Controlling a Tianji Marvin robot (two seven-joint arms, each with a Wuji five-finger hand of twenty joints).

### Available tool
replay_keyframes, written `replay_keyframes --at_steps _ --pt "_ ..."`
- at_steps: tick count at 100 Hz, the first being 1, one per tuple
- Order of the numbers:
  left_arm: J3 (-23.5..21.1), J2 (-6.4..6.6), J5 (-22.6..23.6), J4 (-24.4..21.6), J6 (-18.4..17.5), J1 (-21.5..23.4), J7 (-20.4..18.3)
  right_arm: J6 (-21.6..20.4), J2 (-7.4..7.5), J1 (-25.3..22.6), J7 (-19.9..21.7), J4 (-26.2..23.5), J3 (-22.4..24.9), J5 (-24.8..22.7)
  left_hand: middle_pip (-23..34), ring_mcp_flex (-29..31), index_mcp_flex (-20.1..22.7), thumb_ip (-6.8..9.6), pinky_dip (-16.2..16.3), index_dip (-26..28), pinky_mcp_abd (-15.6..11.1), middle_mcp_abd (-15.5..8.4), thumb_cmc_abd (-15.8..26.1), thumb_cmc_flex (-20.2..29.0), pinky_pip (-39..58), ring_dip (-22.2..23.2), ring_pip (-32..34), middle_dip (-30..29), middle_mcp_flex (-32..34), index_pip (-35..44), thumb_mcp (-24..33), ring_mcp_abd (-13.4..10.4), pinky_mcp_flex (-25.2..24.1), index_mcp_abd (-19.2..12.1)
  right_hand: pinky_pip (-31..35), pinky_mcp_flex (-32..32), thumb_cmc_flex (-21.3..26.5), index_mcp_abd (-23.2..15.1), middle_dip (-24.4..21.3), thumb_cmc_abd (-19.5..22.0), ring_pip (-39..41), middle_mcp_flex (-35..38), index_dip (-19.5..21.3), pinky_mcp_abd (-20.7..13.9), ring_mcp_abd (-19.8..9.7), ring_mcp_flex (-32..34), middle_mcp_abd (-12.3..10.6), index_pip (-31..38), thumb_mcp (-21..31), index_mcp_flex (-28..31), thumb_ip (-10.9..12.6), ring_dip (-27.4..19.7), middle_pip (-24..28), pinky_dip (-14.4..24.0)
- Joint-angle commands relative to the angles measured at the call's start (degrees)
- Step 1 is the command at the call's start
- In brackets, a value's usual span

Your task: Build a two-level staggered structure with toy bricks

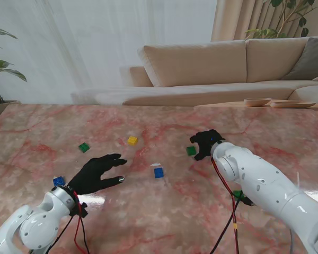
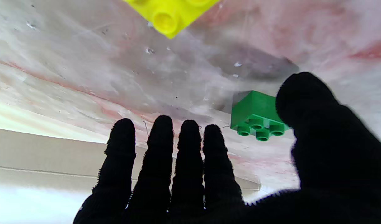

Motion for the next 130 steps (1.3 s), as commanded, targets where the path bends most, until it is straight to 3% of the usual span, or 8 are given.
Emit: replay_keyframes --at_steps 1,21,43,50,54,63,85,130 --pt "0.02 0.12 0.09 -0.23 0.22 0.18 -0.11 -0.16 -0.49 0.23 0.26 1.01 -0.10 0.64 -0.75 0.30 0.62 -2.45 -0.92 0.09 -0.51 -0.22 0.71 -1.32 -0.19 0.05 -0.05 0.41 1.46 -0.30 0.49 -0.44 -0.97 1.00 2.94 1.09 1.87 -1.61 1.60 -0.81 0.83 1.80 2.74 -0.54 -0.44 1.50 -1.55 2.74 0.55 1.78 -0.83 -0.26 0.80 1.36" --pt "0.30 0.21 -0.13 -0.16 0.36 -0.21 -0.66 -0.75 -1.61 0.77 -3.10 3.57 -1.86 2.61 -0.77 0.26 0.58 -2.52 -0.94 0.09 -0.53 -0.19 0.78 -1.28 -0.22 0.05 -0.07 0.40 1.40 -0.31 0.39 -0.52 -1.01 0.94 10.13 3.75 1.85 -4.16 3.93 -0.77 6.18 5.98 6.97 -1.67 -1.65 5.19 -2.98 7.96 0.92 4.55 -1.65 2.65 3.32 2.57" --pt "0.30 0.21 -0.13 -0.26 0.48 -0.05 -0.73 -1.80 -2.45 1.04 -6.15 5.38 -3.01 3.57 -0.75 0.25 0.57 -2.55 -1.02 0.11 -0.56 -0.22 0.72 -1.03 -0.39 0.03 -0.11 0.40 1.45 -0.27 0.42 -0.56 -0.98 0.94 18.20 9.89 3.41 -11.01 8.24 -1.92 13.47 18.61 9.02 -1.73 -3.38 15.35 -6.27 16.87 3.93 13.79 -2.33 7.25 7.37 3.00" --pt "0.27 0.19 -0.14 -0.28 0.53 0.04 -0.63 -2.18 -2.58 0.92 -6.79 5.60 -3.13 3.65 -0.75 0.27 0.55 -2.57 -1.03 0.11 -0.56 -0.25 0.71 -0.99 -0.41 0.03 -0.12 0.40 1.45 -0.28 0.44 -0.55 -0.97 0.86 21.08 12.54 6.08 -14.71 10.57 -3.08 14.96 24.10 4.12 -1.72 -3.82 19.65 -7.20 23.92 4.14 16.36 -8.76 8.87 7.81 2.39" --pt "0.25 0.19 -0.12 -0.29 0.54 0.07 -0.62 -2.27 -2.69 0.73 -7.11 5.64 -3.05 3.81 -0.78 0.21 0.56 -2.59 -1.06 0.11 -0.56 -0.21 0.75 -1.00 -0.46 0.01 -0.16 0.39 1.43 -0.28 0.44 -0.55 -0.99 0.90 22.56 14.00 7.18 -17.16 14.75 -3.87 16.06 27.53 0.91 -1.72 -4.06 22.01 -7.40 28.74 5.12 17.64 -9.63 9.63 7.18 2.29" --pt "0.29 0.18 -0.15 -0.21 0.48 0.07 -0.55 -2.37 -2.78 -0.03 -7.46 5.19 -2.51 4.02 -0.83 0.18 0.53 -2.61 -1.09 0.11 -0.56 -0.28 0.77 -0.94 -0.52 0.00 -0.19 0.37 1.36 -0.28 0.47 -0.48 -0.97 0.91 25.09 15.96 7.60 -19.42 17.34 -4.74 17.89 32.63 -1.84 -1.69 -4.13 25.44 -7.52 32.32 8.13 21.09 -9.68 10.75 6.67 2.49" --pt "0.46 0.14 -0.38 0.08 0.19 0.00 -0.35 -1.61 -2.23 -3.96 -7.87 0.15 0.70 1.85 -0.81 0.20 0.55 -2.68 -1.12 0.11 -0.57 -0.24 0.83 -0.80 -0.60 0.00 -0.19 0.37 1.39 -0.28 0.51 -0.51 -0.96 0.97 26.55 16.55 7.00 -19.86 19.13 -6.84 18.70 36.18 -4.05 -1.35 -3.83 27.12 -7.23 33.17 15.30 24.08 -10.40 11.59 4.98 2.26" --pt "0.77 0.01 -0.56 0.59 -0.76 -0.03 0.52 -0.58 -1.79 -9.29 -7.93 -7.93 1.84 -1.34 -0.80 0.27 0.61 -2.81 -1.18 0.09 -0.50 -0.15 0.94 -0.66 -0.75 0.03 -0.14 0.37 1.49 -0.30 0.42 -0.47 -1.00 0.96 25.82 15.64 6.45 -19.06 19.61 -7.02 18.08 35.41 -5.02 -0.99 -3.54 26.22 -6.76 32.57 16.46 23.09 -10.78 11.52 3.78 1.97"
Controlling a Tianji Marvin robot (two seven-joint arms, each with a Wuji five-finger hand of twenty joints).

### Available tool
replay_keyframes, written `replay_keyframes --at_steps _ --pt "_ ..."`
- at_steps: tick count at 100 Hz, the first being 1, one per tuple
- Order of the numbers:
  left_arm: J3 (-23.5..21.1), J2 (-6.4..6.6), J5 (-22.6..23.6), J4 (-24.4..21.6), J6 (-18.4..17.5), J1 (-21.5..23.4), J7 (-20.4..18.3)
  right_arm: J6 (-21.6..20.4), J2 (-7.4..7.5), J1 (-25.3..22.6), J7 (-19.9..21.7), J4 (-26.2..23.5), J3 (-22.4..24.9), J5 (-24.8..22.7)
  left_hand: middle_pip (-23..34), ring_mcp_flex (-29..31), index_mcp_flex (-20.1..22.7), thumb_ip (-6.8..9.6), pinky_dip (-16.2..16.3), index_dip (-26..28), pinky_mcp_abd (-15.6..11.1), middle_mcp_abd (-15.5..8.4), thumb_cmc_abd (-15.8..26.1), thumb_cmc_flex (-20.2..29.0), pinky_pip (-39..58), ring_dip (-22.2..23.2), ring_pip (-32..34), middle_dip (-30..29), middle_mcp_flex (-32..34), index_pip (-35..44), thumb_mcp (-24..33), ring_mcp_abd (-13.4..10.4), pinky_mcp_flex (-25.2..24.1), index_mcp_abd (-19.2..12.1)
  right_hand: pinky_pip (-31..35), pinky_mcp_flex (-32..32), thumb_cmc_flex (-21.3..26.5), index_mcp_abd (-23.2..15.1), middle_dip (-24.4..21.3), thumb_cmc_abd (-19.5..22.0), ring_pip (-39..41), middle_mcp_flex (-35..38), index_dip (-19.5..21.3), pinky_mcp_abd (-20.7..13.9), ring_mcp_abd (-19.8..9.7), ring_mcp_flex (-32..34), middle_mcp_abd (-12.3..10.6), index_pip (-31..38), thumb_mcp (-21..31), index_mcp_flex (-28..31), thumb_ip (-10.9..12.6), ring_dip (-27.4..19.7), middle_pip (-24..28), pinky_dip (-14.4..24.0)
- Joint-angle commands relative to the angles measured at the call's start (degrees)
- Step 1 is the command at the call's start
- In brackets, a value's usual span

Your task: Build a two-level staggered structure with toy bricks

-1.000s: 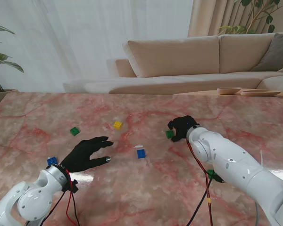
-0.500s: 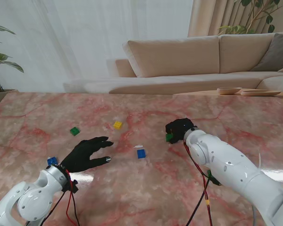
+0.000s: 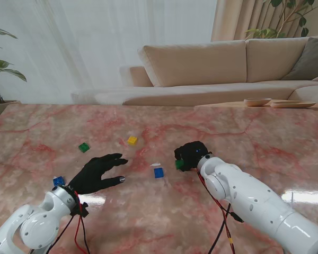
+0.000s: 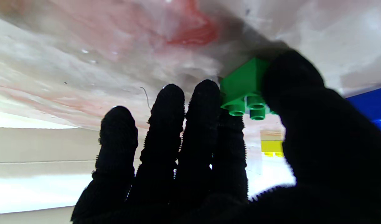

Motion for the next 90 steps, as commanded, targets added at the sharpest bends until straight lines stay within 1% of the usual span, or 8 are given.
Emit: replay_keyframes --at_steps 1,39,65,90 --pt "0.27 -0.12 -0.07 0.38 -0.25 0.28 0.21 0.64 -0.56 -0.97 0.61 -0.50 -0.74 0.27 -0.79 0.30 0.59 -1.55 -0.56 0.09 -0.50 -0.12 0.94 -0.67 -0.76 0.03 -0.12 0.38 1.52 -0.31 0.42 -0.48 -1.00 0.94 1.83 -0.84 2.48 -6.90 1.31 2.88 0.61 0.91 0.69 0.03 -0.52 0.86 -0.41 6.04 6.10 4.18 -0.77 0.94 -0.18 0.64" --pt "0.26 -0.20 0.08 0.84 -0.80 0.34 0.82 3.58 -2.22 -2.25 -1.69 -1.89 -3.21 2.51 -0.85 0.35 0.65 -1.60 -0.65 0.10 -0.46 -0.18 0.93 -0.55 -0.95 0.02 -0.15 0.35 1.49 -0.29 0.32 -0.53 -0.95 0.87 2.11 -1.00 2.36 -6.54 1.51 3.24 1.04 0.83 0.73 0.20 -0.36 0.83 -0.13 6.18 5.50 4.16 -0.74 1.24 0.05 1.10" --pt "0.21 -0.24 0.10 0.81 -1.00 0.46 1.08 5.20 -2.14 -4.02 -1.38 -3.66 -2.42 2.44 -0.82 0.35 0.71 -1.60 -0.64 0.11 -0.46 -0.15 0.86 -0.49 -0.96 0.00 -0.20 0.36 1.58 -0.26 0.36 -0.55 -0.94 0.91 2.31 -1.26 1.98 -6.12 1.55 3.61 1.28 0.62 0.72 0.27 -0.14 0.63 0.13 6.18 5.02 4.09 -0.79 1.42 0.26 1.47" --pt "0.11 -0.24 0.07 0.83 -1.25 0.52 1.14 5.80 -2.15 -4.73 -1.29 -4.11 -2.55 2.52 -0.86 0.33 0.71 -1.61 -0.64 0.12 -0.46 -0.20 0.91 -0.44 -0.96 -0.01 -0.22 0.34 1.54 -0.27 0.44 -0.54 -0.94 0.90 2.33 -1.48 1.56 -5.95 1.43 4.09 1.24 0.24 0.70 0.28 -0.10 0.33 0.25 6.03 4.37 3.78 -0.86 1.45 0.32 1.69"
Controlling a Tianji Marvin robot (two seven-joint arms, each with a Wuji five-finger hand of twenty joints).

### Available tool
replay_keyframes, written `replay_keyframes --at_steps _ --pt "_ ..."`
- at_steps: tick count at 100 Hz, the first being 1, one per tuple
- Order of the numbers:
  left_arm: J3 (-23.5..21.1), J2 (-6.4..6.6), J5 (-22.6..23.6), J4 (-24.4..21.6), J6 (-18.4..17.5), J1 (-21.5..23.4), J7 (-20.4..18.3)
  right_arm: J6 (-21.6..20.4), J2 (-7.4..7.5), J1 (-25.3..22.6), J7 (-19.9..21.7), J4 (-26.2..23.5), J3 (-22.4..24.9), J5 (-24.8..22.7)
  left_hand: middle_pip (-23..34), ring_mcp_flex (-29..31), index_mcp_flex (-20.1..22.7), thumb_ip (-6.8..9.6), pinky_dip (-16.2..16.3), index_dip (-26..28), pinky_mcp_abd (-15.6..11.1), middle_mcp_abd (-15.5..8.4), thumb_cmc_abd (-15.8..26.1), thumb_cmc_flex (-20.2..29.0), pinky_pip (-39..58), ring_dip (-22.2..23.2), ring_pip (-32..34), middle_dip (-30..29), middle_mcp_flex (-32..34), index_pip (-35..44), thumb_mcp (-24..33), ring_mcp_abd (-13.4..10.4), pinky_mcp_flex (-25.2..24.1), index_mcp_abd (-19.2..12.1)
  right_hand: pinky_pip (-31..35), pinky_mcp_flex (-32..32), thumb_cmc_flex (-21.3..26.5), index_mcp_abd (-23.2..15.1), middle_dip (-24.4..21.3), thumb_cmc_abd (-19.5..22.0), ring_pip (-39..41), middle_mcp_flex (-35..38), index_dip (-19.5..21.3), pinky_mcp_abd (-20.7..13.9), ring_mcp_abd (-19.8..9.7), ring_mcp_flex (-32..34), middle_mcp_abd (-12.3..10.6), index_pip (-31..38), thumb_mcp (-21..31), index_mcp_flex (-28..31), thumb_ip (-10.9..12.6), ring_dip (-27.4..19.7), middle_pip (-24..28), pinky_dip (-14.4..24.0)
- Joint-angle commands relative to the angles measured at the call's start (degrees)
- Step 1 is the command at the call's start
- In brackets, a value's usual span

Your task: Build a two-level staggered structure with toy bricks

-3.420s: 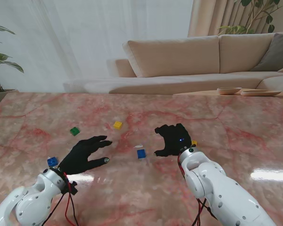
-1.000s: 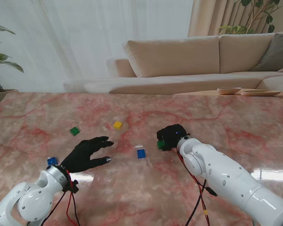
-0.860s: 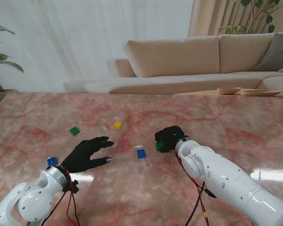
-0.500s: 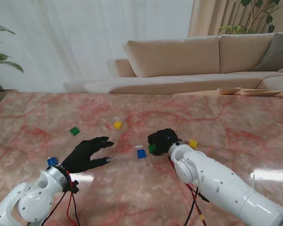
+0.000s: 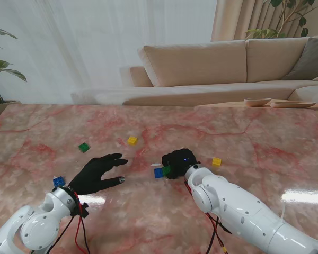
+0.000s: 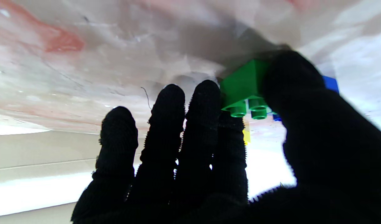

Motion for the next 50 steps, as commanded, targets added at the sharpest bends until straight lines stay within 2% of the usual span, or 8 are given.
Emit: replay_keyframes --at_steps 1,21,43,50 --pt "0.06 -0.12 0.03 0.24 -0.13 0.46 0.06 0.53 -0.18 -1.15 1.26 0.48 -0.50 0.25 -0.86 0.36 0.73 -1.60 -0.63 0.12 -0.46 -0.19 0.92 -0.45 -0.91 -0.01 -0.22 0.34 1.54 -0.26 0.44 -0.57 -0.94 0.76 2.33 -0.53 1.56 -5.99 1.20 4.13 1.21 0.21 0.23 0.17 -0.15 0.30 0.16 5.97 4.32 3.80 -0.86 1.32 0.33 1.70" --pt "-0.07 -0.13 0.12 0.17 -0.11 0.58 0.12 1.04 -0.09 -1.68 1.44 -0.06 -0.55 0.08 -0.84 0.36 0.77 -1.62 -0.64 0.12 -0.40 -0.18 0.87 -0.38 -0.95 0.01 -0.21 0.35 1.64 -0.25 0.49 -0.44 -0.98 0.79 2.23 -0.94 1.40 -5.36 0.73 4.91 1.01 -1.15 0.29 -0.01 -0.14 -0.39 0.25 5.51 1.62 2.53 -0.18 1.29 0.57 2.12" --pt "-0.05 -0.13 0.14 0.29 -0.36 0.59 0.18 1.87 0.12 -2.50 1.93 -1.06 -0.20 -0.33 -0.80 0.40 0.82 -1.65 -0.68 0.13 -0.36 -0.16 0.84 -0.41 -1.02 0.03 -0.16 0.37 1.69 -0.23 0.48 -0.43 -0.96 0.80 1.93 -1.66 1.04 -4.14 -0.07 3.66 0.57 -2.82 -0.02 -0.03 0.08 -1.43 0.56 4.66 -0.01 1.16 0.16 1.18 0.31 2.35" --pt "-0.06 -0.12 0.15 0.30 -0.39 0.61 0.18 2.18 0.27 -2.78 2.12 -1.48 -0.09 -0.75 -0.80 0.34 0.78 -1.66 -0.69 0.13 -0.34 -0.19 0.89 -0.42 -1.04 0.02 -0.18 0.37 1.68 -0.25 0.48 -0.45 -0.96 0.83 1.16 -2.32 0.04 -2.17 -2.88 3.43 -0.04 -4.72 1.76 -0.14 0.14 -2.52 0.77 0.39 -0.42 1.11 0.87 1.03 0.53 2.93"
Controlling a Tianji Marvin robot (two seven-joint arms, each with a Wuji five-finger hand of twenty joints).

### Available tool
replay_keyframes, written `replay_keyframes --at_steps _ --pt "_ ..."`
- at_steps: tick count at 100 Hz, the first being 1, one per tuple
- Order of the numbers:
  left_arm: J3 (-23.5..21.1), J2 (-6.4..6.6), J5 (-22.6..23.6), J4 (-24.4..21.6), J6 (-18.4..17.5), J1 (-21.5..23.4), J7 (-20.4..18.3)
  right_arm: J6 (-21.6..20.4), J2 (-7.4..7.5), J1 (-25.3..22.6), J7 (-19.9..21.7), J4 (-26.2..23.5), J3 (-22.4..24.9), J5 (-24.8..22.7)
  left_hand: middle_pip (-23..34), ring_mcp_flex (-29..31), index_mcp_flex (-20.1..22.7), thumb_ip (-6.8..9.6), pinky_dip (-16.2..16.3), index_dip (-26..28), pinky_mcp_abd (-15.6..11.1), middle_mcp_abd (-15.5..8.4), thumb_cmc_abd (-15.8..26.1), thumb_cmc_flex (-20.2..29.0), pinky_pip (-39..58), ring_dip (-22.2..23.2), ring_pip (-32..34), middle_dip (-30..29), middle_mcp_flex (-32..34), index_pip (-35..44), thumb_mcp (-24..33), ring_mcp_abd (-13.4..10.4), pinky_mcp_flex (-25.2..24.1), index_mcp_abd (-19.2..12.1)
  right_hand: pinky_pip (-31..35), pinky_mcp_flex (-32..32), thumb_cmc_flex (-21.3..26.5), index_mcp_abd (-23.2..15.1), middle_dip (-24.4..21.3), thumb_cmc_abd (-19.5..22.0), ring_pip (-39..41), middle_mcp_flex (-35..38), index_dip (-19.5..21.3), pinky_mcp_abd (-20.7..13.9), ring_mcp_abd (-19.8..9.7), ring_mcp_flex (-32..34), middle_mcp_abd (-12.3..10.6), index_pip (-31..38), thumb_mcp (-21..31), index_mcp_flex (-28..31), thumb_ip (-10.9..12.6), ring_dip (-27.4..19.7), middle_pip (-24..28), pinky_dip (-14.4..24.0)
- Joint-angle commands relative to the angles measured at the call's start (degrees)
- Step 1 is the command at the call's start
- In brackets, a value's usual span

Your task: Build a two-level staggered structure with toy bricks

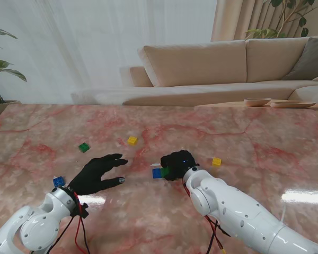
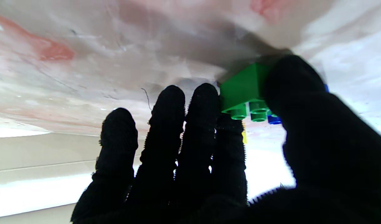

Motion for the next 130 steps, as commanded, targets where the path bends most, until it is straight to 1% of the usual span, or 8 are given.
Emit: replay_keyframes --at_steps 1,6,11,20,26,34,84,130 --pt "0.06 -0.11 0.09 0.30 -0.11 0.43 0.14 0.54 0.25 -1.50 1.52 0.23 -0.33 -0.33 -0.80 0.38 0.79 -1.66 -0.67 0.13 -0.34 -0.18 0.87 -0.40 -1.04 0.03 -0.17 0.37 1.67 -0.25 0.48 -0.44 -0.96 0.81 1.12 -0.96 -0.13 -2.32 -2.16 2.14 -0.08 -1.78 0.91 -0.22 0.12 -2.09 0.32 -0.41 0.74 2.31 0.92 1.02 0.46 2.20" --pt "0.05 -0.11 0.13 0.32 -0.13 0.44 0.14 0.80 0.35 -1.75 1.80 -0.16 -0.16 -0.54 -0.82 0.36 0.76 -1.66 -0.67 0.13 -0.34 -0.17 0.87 -0.38 -1.04 0.03 -0.17 0.36 1.63 -0.26 0.49 -0.48 -0.96 0.78 0.79 -1.54 -1.31 -0.61 -5.70 2.35 -0.37 -3.64 2.85 -0.38 0.12 -3.02 0.53 -4.07 0.57 2.03 2.31 0.97 0.98 2.49" --pt "0.02 -0.11 0.13 0.32 -0.16 0.47 0.13 1.02 0.47 -2.00 1.83 -0.47 0.03 -0.93 -0.84 0.36 0.72 -1.68 -0.67 0.12 -0.34 -0.12 0.83 -0.42 -1.04 0.03 -0.17 0.36 1.58 -0.28 0.46 -0.47 -0.95 0.71 0.33 -2.25 -3.40 1.55 -6.24 2.91 -0.74 -5.92 4.19 -0.61 0.04 -4.41 0.89 -7.86 1.14 1.11 7.11 0.88 0.50 2.60" --pt "0.04 -0.14 0.19 0.40 -0.23 0.47 0.34 1.18 0.71 -2.46 2.17 -1.14 0.59 -1.50 -0.84 0.36 0.69 -1.68 -0.66 0.12 -0.34 -0.18 0.80 -0.43 -1.03 0.03 -0.17 0.36 1.56 -0.29 0.46 -0.48 -0.95 0.71 -0.60 -3.94 -3.76 4.20 -7.02 4.15 -1.57 -11.15 5.69 -1.15 0.07 -7.53 1.68 -12.53 -4.61 -2.98 8.00 0.57 -0.48 2.94" --pt "0.05 -0.16 0.17 0.44 -0.26 0.46 0.41 1.24 0.94 -2.91 2.58 -1.88 1.16 -2.03 -0.82 0.39 0.64 -1.68 -0.66 0.11 -0.30 -0.25 0.81 -0.45 -1.03 0.03 -0.16 0.37 1.58 -0.30 0.47 -0.51 -0.96 0.71 -1.30 -4.84 -4.52 6.11 -8.34 6.74 -2.31 -15.12 5.91 -1.52 -0.06 -9.43 2.37 -15.74 -14.99 -5.94 9.83 0.10 -1.43 3.32" --pt "0.06 -0.15 0.17 0.46 -0.30 0.42 0.41 1.22 1.29 -3.82 2.97 -3.22 2.37 -3.02 -0.83 0.32 0.66 -1.68 -0.66 0.11 -0.30 -0.18 0.76 -0.38 -1.03 0.02 -0.19 0.36 1.53 -0.29 0.51 -0.52 -0.96 0.71 -2.45 -6.45 -8.25 8.56 -9.78 5.75 -3.69 -19.81 5.08 -1.90 0.23 -12.28 3.45 -18.86 -15.06 -9.42 11.81 -0.60 -3.01 3.28" --pt "0.38 -0.30 0.04 1.20 -0.49 0.04 1.16 -1.08 4.26 -19.52 8.68 -21.02 25.88 -18.57 -0.93 0.28 0.60 -1.70 -0.68 0.09 -0.35 -0.24 0.75 -0.37 -1.07 -0.04 -0.30 0.30 1.53 -0.37 0.60 -0.50 -0.95 0.79 -8.76 -9.47 -12.24 12.29 -16.66 4.93 -12.54 -26.09 0.86 -0.67 2.43 -17.08 6.24 -27.47 -12.33 -12.86 11.67 -5.62 -8.83 1.51" --pt "1.04 -0.31 -0.30 2.26 -0.39 -1.24 1.14 -2.81 5.39 -22.32 16.28 -20.64 35.31 -24.10 -0.88 0.38 0.75 -1.72 -0.68 0.11 -0.35 -0.17 0.68 -0.30 -1.07 -0.01 -0.23 0.32 1.62 -0.39 0.66 -0.48 -0.95 0.76 -15.89 -11.67 -11.64 14.17 -20.09 5.88 -19.58 -30.02 -2.92 1.01 3.51 -20.31 7.45 -31.31 -13.39 -15.61 11.86 -9.52 -11.68 -1.14"
